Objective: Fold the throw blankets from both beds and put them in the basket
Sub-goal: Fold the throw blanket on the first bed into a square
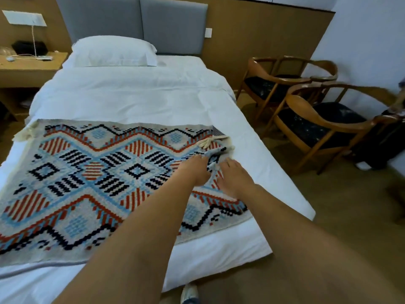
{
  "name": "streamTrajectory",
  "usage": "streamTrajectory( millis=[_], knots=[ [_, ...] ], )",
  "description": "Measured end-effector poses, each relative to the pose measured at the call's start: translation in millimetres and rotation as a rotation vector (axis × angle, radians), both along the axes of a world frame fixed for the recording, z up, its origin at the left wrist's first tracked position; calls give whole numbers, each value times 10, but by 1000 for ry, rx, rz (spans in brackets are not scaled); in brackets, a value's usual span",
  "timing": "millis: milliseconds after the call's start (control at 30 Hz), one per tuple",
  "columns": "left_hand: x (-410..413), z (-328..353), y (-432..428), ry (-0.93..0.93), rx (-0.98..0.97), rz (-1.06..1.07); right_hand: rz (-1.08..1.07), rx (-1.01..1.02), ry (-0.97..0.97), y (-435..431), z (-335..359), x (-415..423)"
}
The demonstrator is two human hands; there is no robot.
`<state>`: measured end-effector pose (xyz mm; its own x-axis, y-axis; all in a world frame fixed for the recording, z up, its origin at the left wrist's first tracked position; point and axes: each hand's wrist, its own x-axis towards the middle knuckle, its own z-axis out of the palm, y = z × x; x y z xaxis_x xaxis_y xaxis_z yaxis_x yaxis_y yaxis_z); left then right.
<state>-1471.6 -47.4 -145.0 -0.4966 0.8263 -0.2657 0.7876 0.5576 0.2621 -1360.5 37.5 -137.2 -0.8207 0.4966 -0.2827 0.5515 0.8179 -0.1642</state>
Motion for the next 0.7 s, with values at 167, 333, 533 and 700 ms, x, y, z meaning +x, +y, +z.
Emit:
streamTrajectory(
  millis=[167, 333, 533, 700],
  knots=[
    [-327, -18, 694, 10, -31, 22, -11, -18, 39, 910, 41, -274],
    [-665, -175, 1277, 24, -97, 97, 43, -70, 7, 1657, -146, -638],
    [-1057, -438, 2038, 10, -224, 244, 185, -150, -13, 2632, -455, -1209],
    [-1456, -594, 2645, -65, -215, 322, 249, -182, -13, 3347, -795, -1737]
  ],
)
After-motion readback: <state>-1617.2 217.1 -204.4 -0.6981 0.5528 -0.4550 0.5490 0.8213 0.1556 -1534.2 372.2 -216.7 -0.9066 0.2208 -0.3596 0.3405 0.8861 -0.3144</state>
